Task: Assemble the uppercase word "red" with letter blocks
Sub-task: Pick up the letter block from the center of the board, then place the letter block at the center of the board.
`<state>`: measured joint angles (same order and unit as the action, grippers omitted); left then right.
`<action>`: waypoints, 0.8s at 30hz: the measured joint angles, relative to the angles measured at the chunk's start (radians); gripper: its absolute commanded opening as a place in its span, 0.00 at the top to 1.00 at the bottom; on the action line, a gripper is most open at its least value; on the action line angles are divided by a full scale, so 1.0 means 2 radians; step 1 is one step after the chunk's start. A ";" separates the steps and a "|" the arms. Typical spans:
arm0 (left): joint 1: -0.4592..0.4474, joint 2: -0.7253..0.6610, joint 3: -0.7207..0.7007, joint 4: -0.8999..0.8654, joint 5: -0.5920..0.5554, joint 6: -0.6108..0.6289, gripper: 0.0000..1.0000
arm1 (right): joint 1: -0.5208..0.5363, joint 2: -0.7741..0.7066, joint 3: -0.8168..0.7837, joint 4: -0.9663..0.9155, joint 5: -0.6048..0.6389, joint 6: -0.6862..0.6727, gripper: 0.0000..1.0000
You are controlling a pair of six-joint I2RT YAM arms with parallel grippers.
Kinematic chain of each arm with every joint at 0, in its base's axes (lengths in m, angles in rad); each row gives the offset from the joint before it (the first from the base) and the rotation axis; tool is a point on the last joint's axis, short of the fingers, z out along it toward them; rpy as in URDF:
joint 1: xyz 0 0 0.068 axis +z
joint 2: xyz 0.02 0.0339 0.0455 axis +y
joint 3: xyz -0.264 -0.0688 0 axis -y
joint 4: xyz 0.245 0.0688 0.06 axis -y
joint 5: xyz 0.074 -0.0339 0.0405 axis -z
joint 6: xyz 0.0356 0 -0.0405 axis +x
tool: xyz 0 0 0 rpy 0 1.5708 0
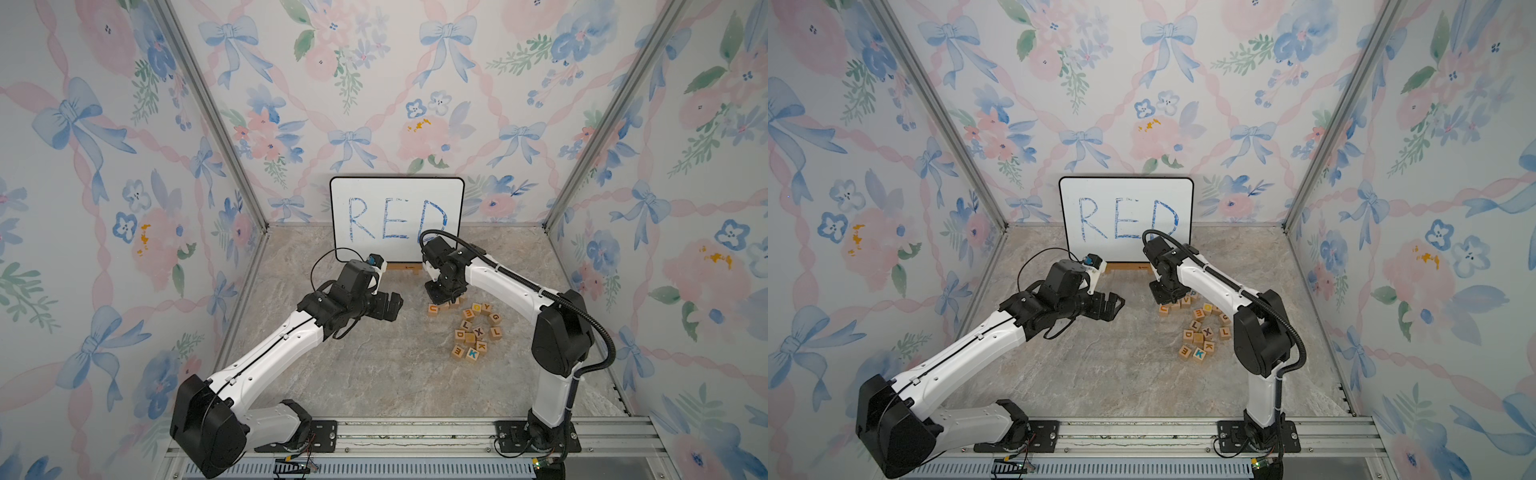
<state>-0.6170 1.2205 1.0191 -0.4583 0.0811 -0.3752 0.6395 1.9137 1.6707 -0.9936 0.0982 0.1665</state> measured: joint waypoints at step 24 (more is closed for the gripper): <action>0.002 -0.151 -0.050 -0.070 0.010 -0.061 0.02 | 0.097 0.128 0.148 -0.036 -0.008 -0.069 0.83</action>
<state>-0.6136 0.9184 0.9184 -0.5983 0.1005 -0.4965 0.8330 2.1693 1.9667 -1.0660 0.0826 0.0280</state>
